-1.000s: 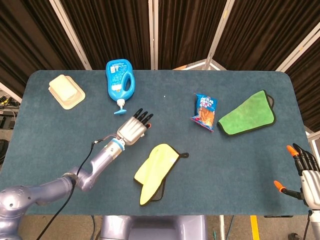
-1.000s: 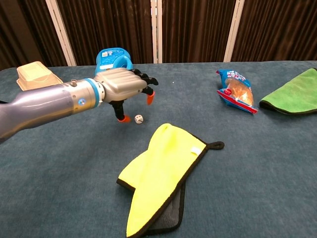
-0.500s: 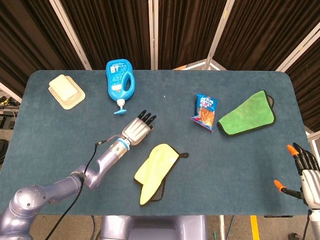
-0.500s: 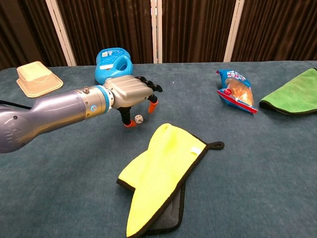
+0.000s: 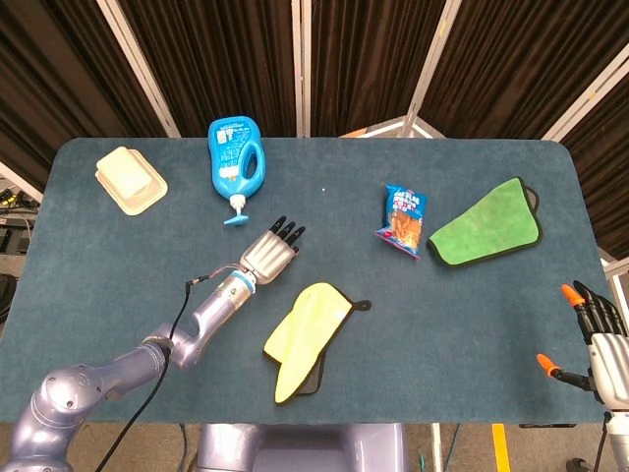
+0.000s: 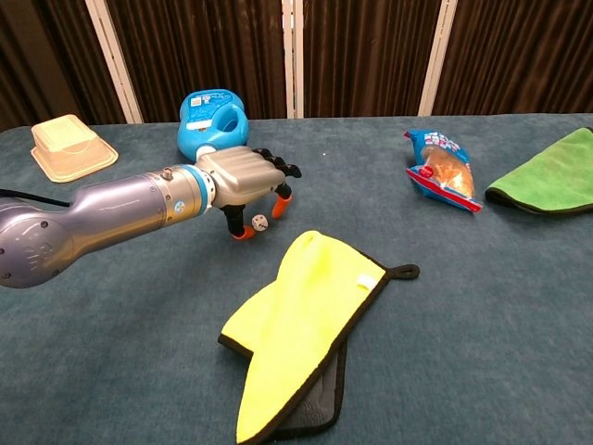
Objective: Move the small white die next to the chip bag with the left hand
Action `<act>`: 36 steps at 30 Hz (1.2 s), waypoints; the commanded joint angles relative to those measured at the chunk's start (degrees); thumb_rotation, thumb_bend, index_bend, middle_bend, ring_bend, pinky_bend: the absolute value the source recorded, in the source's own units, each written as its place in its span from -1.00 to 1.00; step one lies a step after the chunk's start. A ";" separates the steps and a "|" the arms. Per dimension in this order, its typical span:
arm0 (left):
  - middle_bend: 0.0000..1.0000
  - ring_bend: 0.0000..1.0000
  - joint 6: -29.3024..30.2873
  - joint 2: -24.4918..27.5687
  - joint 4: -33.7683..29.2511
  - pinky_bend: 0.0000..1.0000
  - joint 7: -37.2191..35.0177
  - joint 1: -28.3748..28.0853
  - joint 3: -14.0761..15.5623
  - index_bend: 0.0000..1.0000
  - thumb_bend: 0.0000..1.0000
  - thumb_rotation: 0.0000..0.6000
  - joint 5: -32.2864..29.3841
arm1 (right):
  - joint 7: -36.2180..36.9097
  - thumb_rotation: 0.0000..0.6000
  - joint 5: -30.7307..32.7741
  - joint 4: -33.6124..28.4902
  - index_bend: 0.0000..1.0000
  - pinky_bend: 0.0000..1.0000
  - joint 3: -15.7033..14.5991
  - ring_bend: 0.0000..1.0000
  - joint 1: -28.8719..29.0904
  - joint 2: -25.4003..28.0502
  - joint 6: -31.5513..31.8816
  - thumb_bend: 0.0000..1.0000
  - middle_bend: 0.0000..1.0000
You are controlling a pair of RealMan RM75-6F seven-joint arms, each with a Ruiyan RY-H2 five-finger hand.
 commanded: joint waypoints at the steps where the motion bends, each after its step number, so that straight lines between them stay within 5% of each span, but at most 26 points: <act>1: -1.00 -1.00 -0.11 -0.24 0.32 -1.00 -0.34 -0.08 0.19 -0.15 -0.25 1.00 -0.04 | -0.03 1.00 0.03 0.07 -0.95 -1.00 0.03 -1.00 -0.01 -0.07 0.02 -0.81 -1.00; 9: -1.00 -1.00 0.38 -0.64 0.77 -1.00 -1.40 0.00 0.68 -0.11 -0.25 1.00 0.18 | -0.29 1.00 -0.05 0.06 -0.95 -1.00 -0.04 -1.00 0.11 -0.19 -0.25 -0.81 -1.00; 15: -1.00 -1.00 2.01 0.72 -1.48 -1.00 -2.88 0.52 1.04 0.18 -0.07 1.00 1.03 | -0.54 1.00 -0.44 -0.05 -0.95 -1.00 -0.15 -1.00 0.10 -0.32 -0.06 -0.81 -1.00; 19: -1.00 -1.00 3.30 2.08 -3.54 -1.00 -2.74 1.02 1.30 0.21 -0.06 1.00 1.48 | -0.62 1.00 -0.56 -0.07 -0.95 -1.00 -0.17 -1.00 0.04 -0.32 0.12 -0.81 -1.00; 36: -1.00 -1.00 12.10 18.59 -29.30 -1.00 6.67 5.03 0.95 0.21 -0.06 1.00 1.58 | -1.44 1.00 -2.99 -1.45 -0.95 -1.00 -0.90 -1.00 -0.83 0.23 2.58 -0.81 -1.00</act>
